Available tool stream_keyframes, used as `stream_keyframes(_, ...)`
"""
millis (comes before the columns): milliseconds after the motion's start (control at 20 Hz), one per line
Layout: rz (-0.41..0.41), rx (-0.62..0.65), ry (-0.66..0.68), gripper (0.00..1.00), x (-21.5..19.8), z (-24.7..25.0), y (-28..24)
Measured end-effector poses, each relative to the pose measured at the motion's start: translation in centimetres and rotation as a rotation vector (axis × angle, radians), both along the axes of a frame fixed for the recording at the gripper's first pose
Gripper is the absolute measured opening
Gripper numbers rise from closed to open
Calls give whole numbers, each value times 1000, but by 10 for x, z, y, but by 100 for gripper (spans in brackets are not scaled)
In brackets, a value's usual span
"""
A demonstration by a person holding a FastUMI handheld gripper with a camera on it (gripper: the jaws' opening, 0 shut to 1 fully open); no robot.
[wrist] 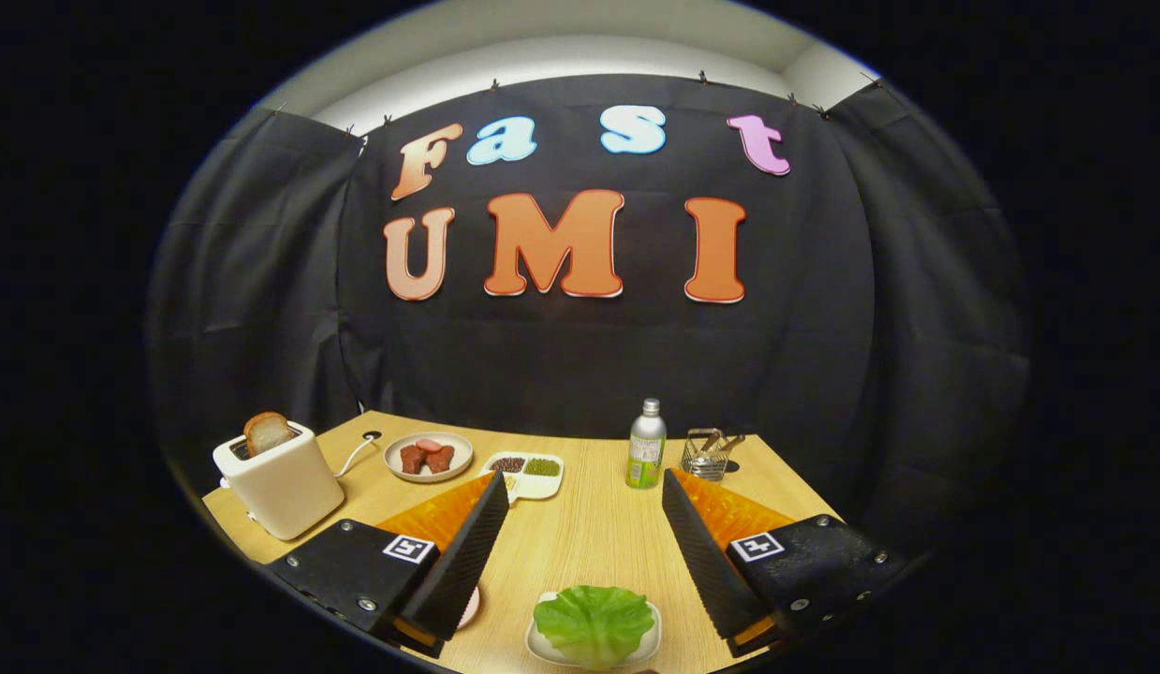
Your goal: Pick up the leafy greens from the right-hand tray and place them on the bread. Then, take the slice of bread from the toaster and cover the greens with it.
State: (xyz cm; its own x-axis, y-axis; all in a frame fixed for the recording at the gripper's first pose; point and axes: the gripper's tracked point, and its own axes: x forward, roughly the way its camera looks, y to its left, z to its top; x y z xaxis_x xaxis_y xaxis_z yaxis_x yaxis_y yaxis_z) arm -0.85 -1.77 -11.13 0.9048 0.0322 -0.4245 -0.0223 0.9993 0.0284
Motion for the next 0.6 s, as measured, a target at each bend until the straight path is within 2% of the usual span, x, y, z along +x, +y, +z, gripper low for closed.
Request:
stream_keyframes(100,33,12,79,99,-4,-21,5)
stream_keyframes(200,76,79,170,99,-12,-42,12)
stream_keyframes(350,95,157,280,99,-20,-69,14)
stream_keyframes(450,107,142,337,99,-22,-88,11)
stream_keyframes(550,172,124,394,98,-29,-109,16)
stream_keyframes(600,174,112,434,98,-31,-123,12)
